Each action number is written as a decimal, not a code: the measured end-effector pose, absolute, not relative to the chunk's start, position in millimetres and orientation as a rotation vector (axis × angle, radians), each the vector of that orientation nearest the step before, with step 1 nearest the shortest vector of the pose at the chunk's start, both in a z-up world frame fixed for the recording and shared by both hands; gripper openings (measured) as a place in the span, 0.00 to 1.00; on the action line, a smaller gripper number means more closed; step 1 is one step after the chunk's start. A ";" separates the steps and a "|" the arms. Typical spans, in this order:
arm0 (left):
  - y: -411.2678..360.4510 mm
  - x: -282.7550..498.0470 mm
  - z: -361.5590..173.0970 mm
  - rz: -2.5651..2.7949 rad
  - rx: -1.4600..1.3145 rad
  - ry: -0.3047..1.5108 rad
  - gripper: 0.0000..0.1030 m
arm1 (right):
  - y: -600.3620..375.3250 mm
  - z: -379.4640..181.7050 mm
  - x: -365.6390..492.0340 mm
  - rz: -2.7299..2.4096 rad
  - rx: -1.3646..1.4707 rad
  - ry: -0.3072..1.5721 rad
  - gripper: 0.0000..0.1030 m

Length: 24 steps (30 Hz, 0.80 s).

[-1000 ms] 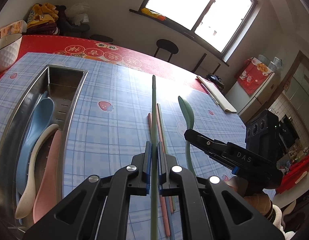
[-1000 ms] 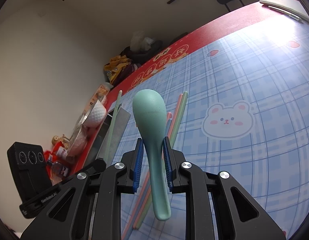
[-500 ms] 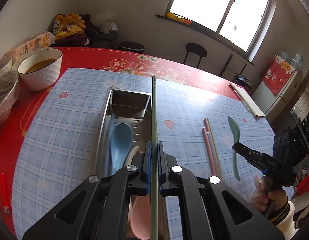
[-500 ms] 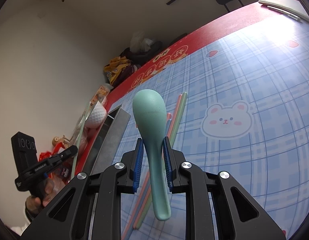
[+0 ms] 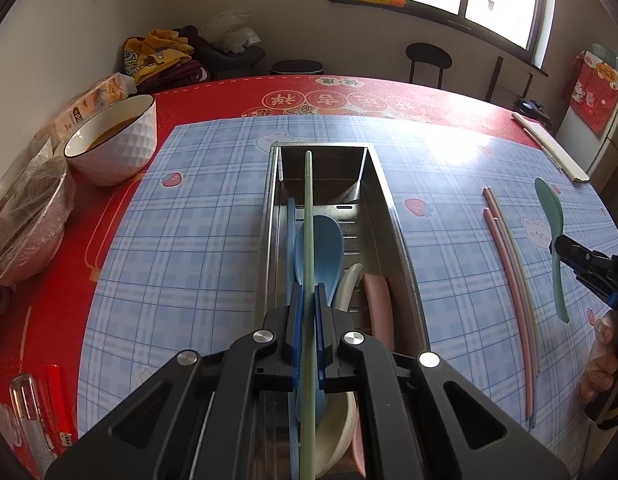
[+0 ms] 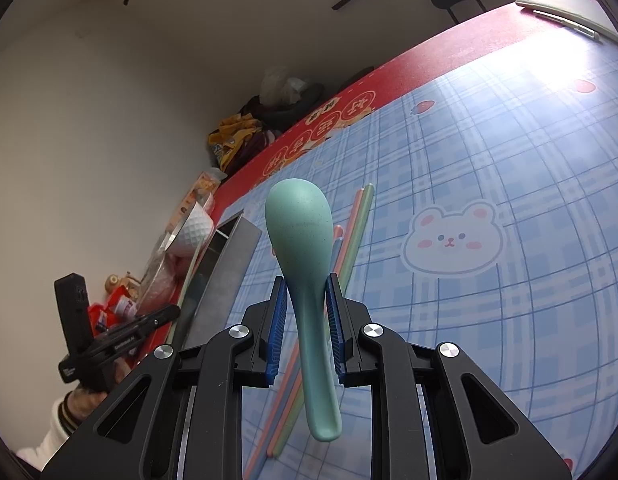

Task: Organize utensils
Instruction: 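Carry the green chopstick into the tray and open the left tool while the right lifts the mint spoon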

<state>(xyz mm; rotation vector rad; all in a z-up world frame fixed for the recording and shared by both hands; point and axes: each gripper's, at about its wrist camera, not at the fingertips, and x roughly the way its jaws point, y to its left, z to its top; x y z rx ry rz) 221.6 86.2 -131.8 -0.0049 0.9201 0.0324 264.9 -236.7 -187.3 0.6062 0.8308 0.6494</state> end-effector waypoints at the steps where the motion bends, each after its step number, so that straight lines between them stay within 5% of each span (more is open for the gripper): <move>1: 86.4 221.8 -133.2 0.035 0.000 0.925 0.05 | -236.7 -187.2 265.0 0.649 0.606 0.831 0.19; 24: 85.4 211.5 -128.9 0.013 -0.006 0.897 0.07 | -234.0 -187.5 264.7 0.654 0.605 0.833 0.19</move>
